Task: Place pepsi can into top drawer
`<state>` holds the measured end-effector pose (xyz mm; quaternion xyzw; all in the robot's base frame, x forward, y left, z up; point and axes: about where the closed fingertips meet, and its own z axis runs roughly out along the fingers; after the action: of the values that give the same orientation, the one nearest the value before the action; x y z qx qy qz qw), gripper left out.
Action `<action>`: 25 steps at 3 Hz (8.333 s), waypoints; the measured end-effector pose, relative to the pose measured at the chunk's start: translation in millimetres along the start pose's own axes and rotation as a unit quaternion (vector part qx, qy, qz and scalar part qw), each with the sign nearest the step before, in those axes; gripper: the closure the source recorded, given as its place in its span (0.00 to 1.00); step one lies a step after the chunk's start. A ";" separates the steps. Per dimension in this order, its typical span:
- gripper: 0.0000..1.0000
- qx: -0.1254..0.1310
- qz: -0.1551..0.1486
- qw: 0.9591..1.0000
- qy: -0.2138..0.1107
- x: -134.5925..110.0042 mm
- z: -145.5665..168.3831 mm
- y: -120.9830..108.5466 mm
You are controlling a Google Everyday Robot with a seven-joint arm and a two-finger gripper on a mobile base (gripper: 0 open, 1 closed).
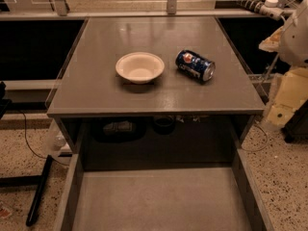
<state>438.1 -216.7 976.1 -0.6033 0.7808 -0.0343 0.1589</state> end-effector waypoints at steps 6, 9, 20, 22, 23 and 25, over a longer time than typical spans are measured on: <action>0.00 0.064 -0.040 0.980 -0.186 -63.3 74.6 -135.8; 0.00 0.067 0.026 0.977 -0.199 -55.2 116.4 -164.5; 1.00 0.056 0.171 0.967 -0.181 -51.8 204.9 -213.5; 1.00 0.095 0.173 0.964 -0.179 -31.7 163.8 -187.0; 1.00 0.121 0.154 0.965 -0.174 -17.0 141.9 -157.1; 1.00 0.143 0.152 0.960 -0.185 46.6 119.7 -87.3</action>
Offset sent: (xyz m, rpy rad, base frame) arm 0.0318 0.0137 0.0030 0.0085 -0.0446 0.0525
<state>543.8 -268.1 874.5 -0.4447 0.8072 -0.0088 0.3881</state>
